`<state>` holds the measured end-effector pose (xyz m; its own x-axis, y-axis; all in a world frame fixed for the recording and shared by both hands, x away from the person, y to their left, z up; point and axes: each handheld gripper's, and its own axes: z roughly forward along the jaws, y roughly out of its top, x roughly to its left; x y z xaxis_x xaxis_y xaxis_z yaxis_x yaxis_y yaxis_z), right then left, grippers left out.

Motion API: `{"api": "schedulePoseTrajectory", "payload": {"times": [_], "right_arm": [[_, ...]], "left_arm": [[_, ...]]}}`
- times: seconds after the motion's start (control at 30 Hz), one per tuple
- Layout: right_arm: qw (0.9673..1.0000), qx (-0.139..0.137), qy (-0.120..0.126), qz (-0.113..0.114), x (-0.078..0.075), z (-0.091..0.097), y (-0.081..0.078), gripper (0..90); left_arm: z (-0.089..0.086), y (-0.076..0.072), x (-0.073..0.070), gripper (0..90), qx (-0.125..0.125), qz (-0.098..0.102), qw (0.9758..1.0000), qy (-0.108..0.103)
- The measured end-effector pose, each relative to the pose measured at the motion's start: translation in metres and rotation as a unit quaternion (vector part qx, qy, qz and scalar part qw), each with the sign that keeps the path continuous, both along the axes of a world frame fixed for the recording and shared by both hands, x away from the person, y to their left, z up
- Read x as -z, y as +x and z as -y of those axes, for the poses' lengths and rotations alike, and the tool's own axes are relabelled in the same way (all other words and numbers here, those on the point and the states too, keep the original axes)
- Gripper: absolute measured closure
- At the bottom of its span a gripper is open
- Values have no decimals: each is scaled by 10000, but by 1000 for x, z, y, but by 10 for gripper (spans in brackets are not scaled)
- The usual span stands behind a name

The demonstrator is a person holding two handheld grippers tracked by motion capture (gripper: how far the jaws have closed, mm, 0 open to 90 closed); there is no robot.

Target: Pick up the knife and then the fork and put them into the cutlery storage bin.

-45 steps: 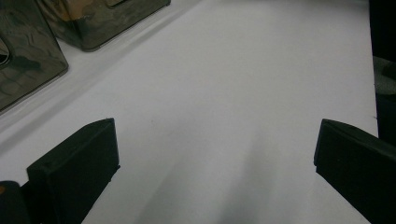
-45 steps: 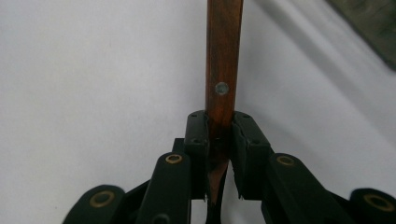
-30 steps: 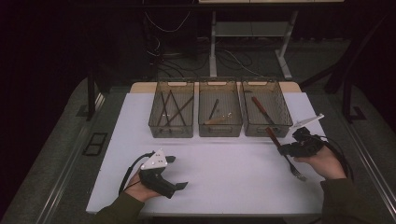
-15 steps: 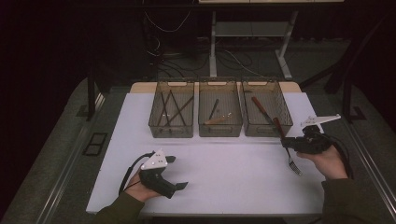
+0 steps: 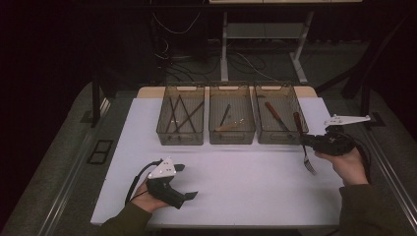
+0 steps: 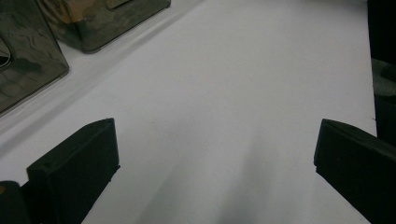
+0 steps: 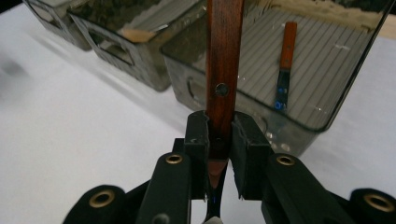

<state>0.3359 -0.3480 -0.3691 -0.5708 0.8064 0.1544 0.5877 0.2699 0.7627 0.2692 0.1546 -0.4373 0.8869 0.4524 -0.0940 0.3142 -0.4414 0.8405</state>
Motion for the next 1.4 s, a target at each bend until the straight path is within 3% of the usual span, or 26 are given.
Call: {"api": "schedulePoseTrajectory", "payload": {"times": [0.77,1.17,1.4], "right_arm": [[9991,155,122,375,-43,-9,36,775],[9974,423,117,577,-65,-11,63,776],[9959,639,-27,644,-66,-19,84,775]], "left_arm": [[-5,0,0,0,-115,0,9999,-48],[-5,-1,-1,0,-117,-4,9999,-82],[-5,-1,-1,0,-89,-3,9999,-101]]}}
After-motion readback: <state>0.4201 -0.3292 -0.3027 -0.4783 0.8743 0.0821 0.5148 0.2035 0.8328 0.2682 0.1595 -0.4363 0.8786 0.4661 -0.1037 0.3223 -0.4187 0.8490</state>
